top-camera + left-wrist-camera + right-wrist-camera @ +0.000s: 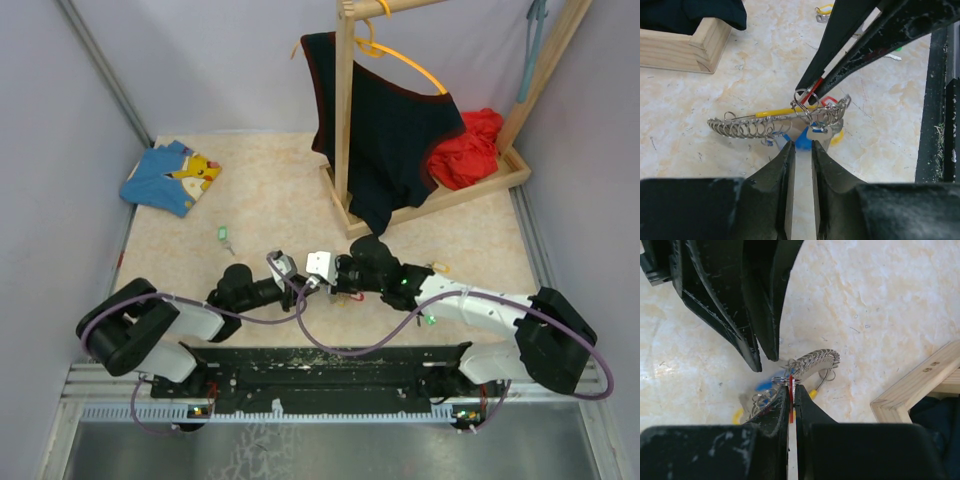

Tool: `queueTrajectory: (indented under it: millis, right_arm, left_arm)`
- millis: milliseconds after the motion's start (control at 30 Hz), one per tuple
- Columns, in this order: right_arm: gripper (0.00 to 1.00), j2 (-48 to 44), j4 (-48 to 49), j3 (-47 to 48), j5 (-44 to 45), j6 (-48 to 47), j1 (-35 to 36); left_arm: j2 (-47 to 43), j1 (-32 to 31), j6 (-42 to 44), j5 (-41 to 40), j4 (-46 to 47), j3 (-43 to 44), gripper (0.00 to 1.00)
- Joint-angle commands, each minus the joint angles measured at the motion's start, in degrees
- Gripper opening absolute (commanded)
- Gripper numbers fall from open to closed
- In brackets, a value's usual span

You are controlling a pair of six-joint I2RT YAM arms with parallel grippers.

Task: Put the keys on the keyring

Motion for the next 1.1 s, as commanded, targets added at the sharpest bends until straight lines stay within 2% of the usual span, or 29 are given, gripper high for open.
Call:
queueTrajectory:
  millis: [0,367,433,533,833,1067]
  right_arm:
    - [0.0,-1.3,1.4,3.1,-1.5,-0.1,1.3]
    - [0.0,0.9,1.8,3.7,0.5,0.9,2.1]
    - [0.0,1.3,2.0,3.8,0.8,1.1,2.2]
    - [0.0,1.7,2.2,3.8,1.3,1.3,2.2]
    - [0.0,1.9,2.4,4.2,2.0,2.1,2.7]
    - [0.0,1.3,1.7,4.4,1.1,2.2,2.9]
  left_arm:
    - [1.1,-0.2,-0.9,1.3,1.3,1.6,0.26]
    - [-2.9,-0.2,-1.6,3.6,-0.4,1.9,0.39]
    - [-3.2,-0.2,-2.1,4.2,-0.6,1.7,0.46]
    - [-3.6,-0.2,-3.0,4.6,-1.1,1.5,0.49]
    - [-1.5,-0.2,-5.3,2.9,-2.3,3.3,0.48]
    - [1.0,-0.2,-4.7,2.4,-2.4,5.1,0.38]
